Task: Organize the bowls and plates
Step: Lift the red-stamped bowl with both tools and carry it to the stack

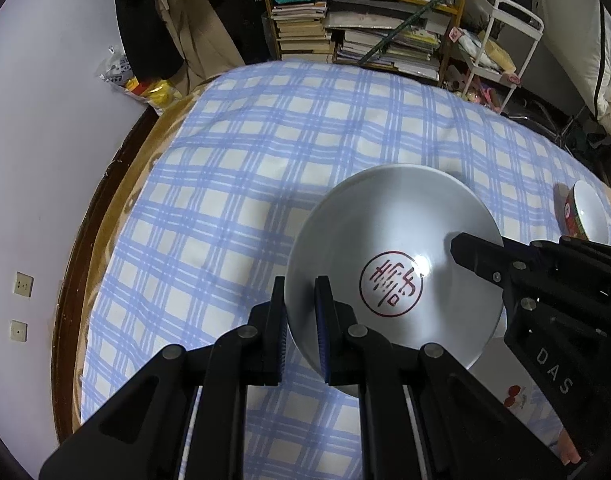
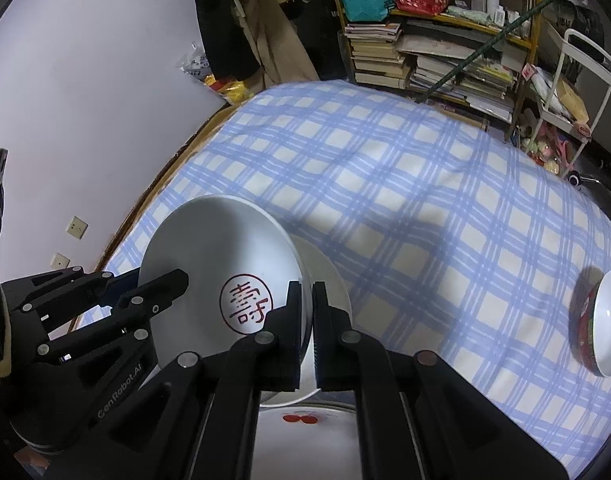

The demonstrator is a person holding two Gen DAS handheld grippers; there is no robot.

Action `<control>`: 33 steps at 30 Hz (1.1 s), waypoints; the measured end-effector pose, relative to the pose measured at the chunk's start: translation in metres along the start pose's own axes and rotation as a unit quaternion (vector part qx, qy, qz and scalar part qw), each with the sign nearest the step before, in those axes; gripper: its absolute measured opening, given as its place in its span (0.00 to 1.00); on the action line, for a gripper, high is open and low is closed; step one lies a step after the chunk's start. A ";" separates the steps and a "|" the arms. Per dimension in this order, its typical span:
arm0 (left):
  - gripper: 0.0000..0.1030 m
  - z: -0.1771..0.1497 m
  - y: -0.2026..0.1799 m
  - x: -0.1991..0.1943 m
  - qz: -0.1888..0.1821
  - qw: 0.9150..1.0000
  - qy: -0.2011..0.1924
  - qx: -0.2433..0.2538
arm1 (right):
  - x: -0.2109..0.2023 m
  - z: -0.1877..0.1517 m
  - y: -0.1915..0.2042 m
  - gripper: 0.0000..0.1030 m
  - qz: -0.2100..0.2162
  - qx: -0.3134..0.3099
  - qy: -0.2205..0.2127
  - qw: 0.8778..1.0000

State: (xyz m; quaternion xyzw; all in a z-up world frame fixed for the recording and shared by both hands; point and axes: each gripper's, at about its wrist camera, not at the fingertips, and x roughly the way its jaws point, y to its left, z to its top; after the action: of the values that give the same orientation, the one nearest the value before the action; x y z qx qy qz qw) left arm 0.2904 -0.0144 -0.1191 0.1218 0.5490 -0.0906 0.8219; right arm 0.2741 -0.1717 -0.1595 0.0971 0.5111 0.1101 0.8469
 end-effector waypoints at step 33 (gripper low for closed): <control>0.13 -0.012 -0.011 0.007 0.023 0.999 -0.007 0.025 | 0.012 -0.017 -0.003 0.12 -0.013 -0.027 0.000 1.000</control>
State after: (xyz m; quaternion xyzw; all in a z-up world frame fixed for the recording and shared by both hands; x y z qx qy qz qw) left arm 0.2794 -0.0217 -0.1315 0.1544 0.5382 -0.0865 0.8240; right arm 0.2652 -0.1705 -0.1782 0.0677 0.5092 0.1131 0.8505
